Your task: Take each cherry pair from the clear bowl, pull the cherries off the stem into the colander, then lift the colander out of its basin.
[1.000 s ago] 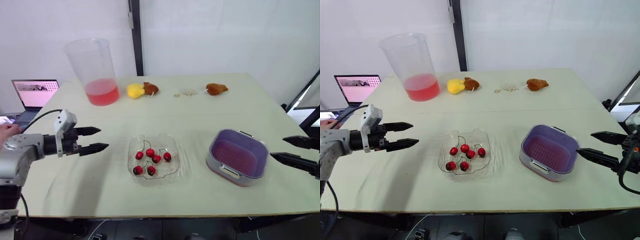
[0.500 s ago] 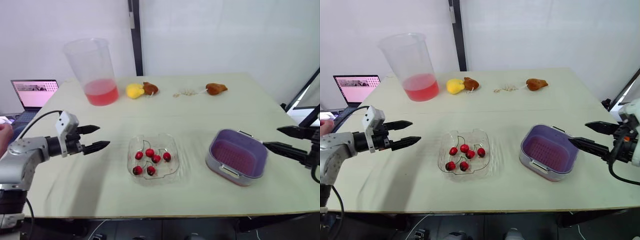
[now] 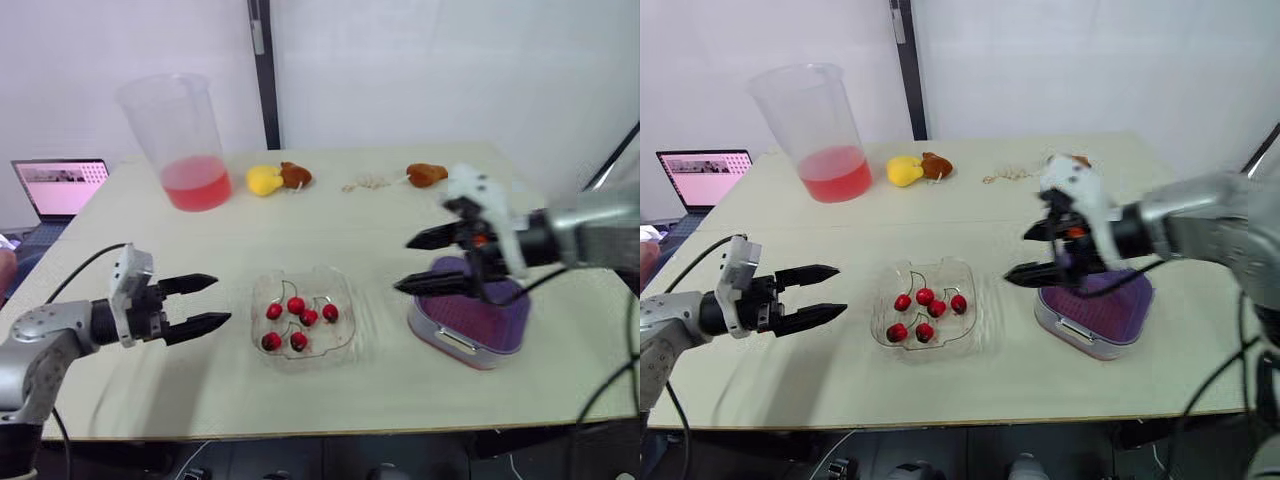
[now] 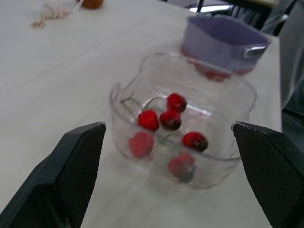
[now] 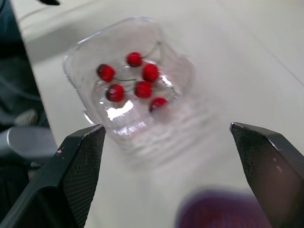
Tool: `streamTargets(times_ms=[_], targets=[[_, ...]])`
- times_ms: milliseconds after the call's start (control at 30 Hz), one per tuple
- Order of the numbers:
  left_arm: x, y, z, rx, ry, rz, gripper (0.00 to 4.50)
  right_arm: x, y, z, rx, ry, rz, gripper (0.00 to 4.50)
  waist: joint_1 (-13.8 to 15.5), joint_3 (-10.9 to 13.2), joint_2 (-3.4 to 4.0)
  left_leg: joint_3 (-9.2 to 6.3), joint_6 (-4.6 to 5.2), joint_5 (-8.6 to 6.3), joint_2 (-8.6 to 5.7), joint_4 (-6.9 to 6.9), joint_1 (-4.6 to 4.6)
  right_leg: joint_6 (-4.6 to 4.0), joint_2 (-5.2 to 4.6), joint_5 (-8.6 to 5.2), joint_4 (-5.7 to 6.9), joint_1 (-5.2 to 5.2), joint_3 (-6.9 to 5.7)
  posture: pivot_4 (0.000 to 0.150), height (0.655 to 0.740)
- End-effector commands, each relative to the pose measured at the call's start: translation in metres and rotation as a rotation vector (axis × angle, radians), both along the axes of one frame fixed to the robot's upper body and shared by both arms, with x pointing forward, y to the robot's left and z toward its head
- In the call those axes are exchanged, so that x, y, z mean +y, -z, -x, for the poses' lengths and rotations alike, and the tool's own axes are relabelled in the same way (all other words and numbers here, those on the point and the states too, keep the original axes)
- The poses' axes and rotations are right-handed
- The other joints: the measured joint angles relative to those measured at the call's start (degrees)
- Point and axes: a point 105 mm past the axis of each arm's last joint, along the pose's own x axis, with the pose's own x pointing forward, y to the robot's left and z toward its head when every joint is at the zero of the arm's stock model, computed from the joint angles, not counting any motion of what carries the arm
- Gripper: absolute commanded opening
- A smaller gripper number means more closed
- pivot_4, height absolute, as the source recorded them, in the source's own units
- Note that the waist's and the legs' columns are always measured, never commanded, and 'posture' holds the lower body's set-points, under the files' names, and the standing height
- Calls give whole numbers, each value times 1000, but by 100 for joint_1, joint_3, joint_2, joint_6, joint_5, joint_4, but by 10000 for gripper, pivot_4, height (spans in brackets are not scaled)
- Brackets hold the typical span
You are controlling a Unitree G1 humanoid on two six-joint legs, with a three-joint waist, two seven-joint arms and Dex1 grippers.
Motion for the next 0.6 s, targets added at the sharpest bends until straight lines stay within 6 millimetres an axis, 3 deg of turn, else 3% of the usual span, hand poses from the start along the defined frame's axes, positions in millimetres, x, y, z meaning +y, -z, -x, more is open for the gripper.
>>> streamTargets(times_ms=[33,133,233,333,433,533,600], targets=[[6,-11,1,-66,-52,3,45000,27,8,-23,-41,32,42,44575,-20,-2,-4,0,0,0,0,0,-2,0,0,1,1,-3,0,1500,7400],[23,-6,-4,-63,-136,2,45000,53,20,-28,-50,10,89,44575,-27,-3,-4,3,-2,1,0,2,-3,-4,1,3,7,-11,4,1500,7400],[25,-5,-4,-73,-148,5,45000,71,31,-37,-93,17,149,44575,-29,-3,-3,2,-7,4,-1,7,-34,-7,3,5,16,-46,5,1500,7400],[26,-2,-9,-121,-166,-43,45000,98,40,-28,-121,-59,202,44575,-35,-3,-4,0,-9,6,-2,22,-63,-16,5,11,22,-71,3,1500,7400],[25,-3,-11,-138,-170,-32,45000,106,51,-25,-125,-84,252,44575,-57,-4,-4,-1,-12,7,-1,21,-63,-17,7,12,23,-73,3,1500,7400],[22,1,-12,-137,-158,-56,45000,113,67,-38,-182,-76,288,36265,-63,-6,-6,-3,-12,7,-2,22,-63,-18,7,13,24,-72,0,1500,7400],[22,2,-11,-134,-150,-54,45000,117,74,-37,-171,-79,287,26834,-63,-6,-6,-3,-13,8,-2,22,-63,-21,7,15,24,-72,0,1500,7400]])
